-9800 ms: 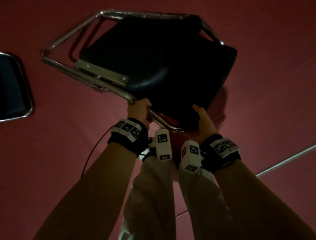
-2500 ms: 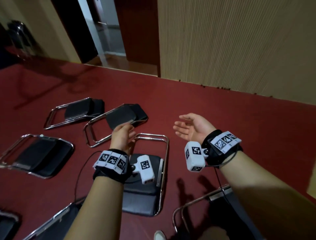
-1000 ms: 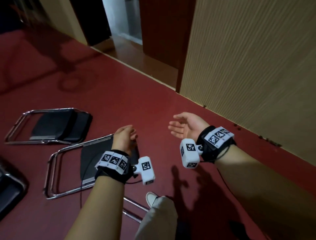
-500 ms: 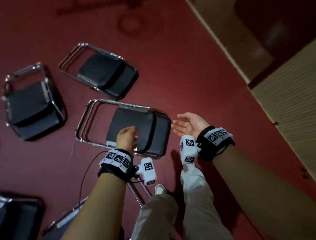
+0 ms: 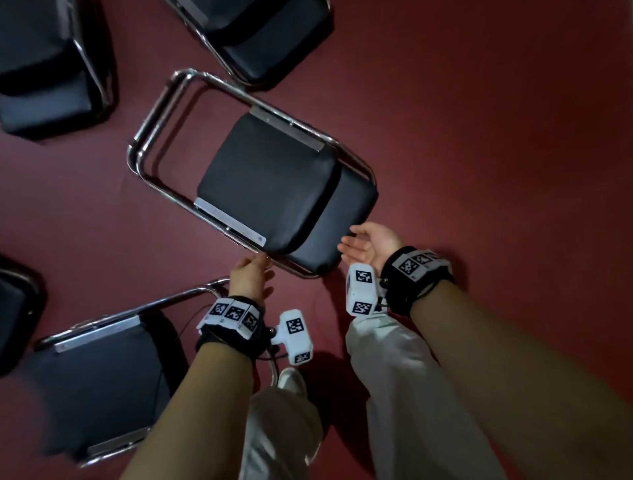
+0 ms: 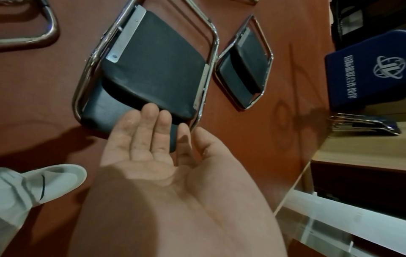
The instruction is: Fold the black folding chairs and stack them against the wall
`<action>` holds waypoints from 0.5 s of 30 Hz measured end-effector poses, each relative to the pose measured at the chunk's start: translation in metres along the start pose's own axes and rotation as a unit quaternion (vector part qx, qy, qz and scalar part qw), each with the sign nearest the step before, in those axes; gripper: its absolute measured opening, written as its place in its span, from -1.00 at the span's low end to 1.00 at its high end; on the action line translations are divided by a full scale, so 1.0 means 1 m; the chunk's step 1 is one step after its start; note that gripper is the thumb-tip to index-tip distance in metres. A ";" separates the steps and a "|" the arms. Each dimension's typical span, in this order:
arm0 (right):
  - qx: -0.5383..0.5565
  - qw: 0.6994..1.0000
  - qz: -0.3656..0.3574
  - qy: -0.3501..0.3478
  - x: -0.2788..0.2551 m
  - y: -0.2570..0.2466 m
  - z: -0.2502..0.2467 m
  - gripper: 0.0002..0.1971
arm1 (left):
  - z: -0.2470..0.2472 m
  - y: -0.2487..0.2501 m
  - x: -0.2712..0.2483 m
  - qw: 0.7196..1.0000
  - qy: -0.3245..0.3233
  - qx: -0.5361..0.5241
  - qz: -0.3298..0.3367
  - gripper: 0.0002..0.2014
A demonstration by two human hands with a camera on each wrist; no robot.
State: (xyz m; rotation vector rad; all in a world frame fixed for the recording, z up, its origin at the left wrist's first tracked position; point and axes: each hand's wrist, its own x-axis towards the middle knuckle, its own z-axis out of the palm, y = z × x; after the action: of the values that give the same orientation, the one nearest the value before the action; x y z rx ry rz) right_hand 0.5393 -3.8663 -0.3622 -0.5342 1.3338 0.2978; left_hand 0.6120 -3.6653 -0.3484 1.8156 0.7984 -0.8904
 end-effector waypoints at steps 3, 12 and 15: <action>-0.004 1.000 0.000 0.005 0.054 0.015 -0.006 -0.97 | 0.012 -0.035 0.054 1.000 0.000 -0.013 -0.023 -0.92; -0.020 0.999 -0.021 0.027 0.238 0.067 -0.005 -0.89 | 0.050 -0.148 0.236 0.999 0.007 -0.003 -0.047 -0.68; -0.031 0.999 -0.034 0.026 0.287 0.088 -0.006 -0.86 | 0.056 -0.171 0.281 0.998 0.037 0.015 -0.045 -0.54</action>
State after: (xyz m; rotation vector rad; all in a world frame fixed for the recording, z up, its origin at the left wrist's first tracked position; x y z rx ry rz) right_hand 0.5539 -3.8223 -0.6587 -0.6419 1.3571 0.2716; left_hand 0.6071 -3.6160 -0.6782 1.8598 0.9245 -0.9028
